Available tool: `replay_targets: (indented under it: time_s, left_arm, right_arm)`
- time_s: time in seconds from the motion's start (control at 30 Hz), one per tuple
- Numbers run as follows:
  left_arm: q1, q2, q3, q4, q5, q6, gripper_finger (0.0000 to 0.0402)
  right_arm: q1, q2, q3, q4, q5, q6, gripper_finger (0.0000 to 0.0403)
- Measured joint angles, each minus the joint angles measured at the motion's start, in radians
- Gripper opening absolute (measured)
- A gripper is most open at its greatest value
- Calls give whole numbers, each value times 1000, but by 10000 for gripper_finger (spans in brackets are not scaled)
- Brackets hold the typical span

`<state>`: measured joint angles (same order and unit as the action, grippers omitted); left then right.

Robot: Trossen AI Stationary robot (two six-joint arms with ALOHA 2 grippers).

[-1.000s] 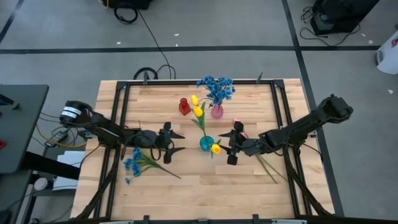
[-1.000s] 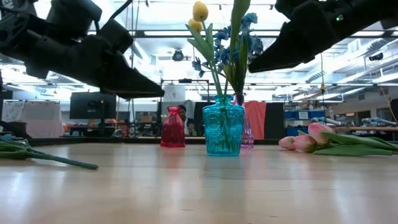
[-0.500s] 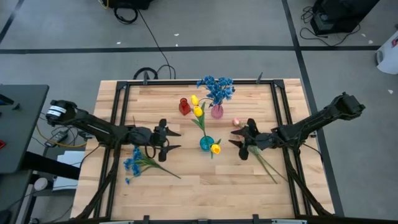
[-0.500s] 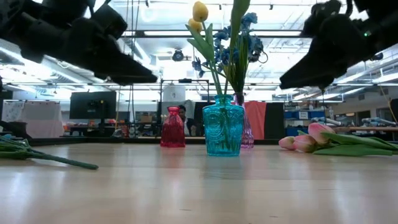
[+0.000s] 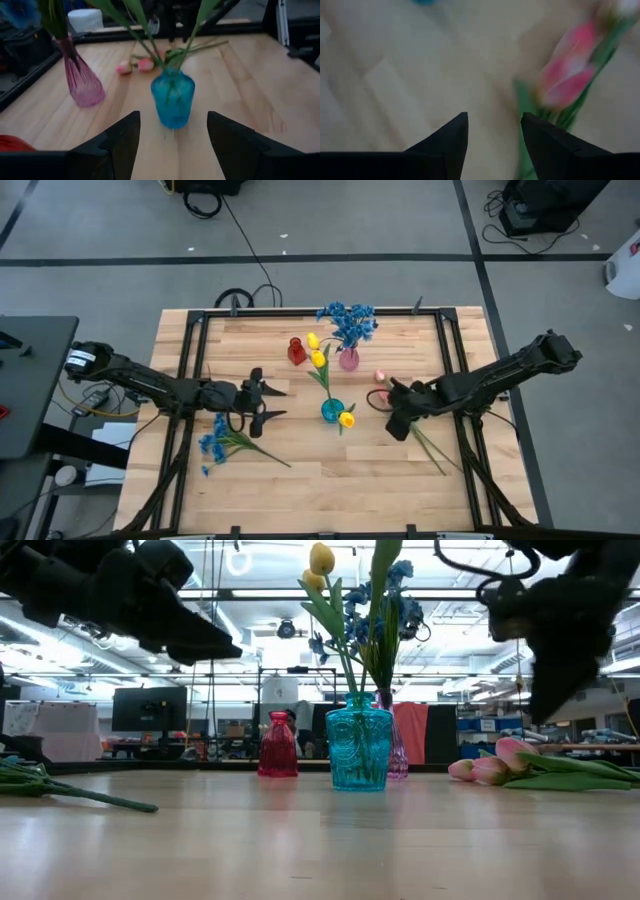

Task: Sort flowers into vase by color
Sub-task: Put the bottom pink flower into the red vase

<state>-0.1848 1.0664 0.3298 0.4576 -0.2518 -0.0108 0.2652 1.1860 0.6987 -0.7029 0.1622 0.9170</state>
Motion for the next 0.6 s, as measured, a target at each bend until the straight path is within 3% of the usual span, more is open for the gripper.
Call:
replay_targets:
  time_s: [0.3, 0.6]
  left_arm:
    - [0, -2, -2, -7, -12, 34, 237]
    - [0, -1, -2, -44, -12, 34, 237]
  right_arm:
    - [17, 110, 14, -181, -269, 114, 185]
    - [14, 172, 13, -245, -339, 107, 125]
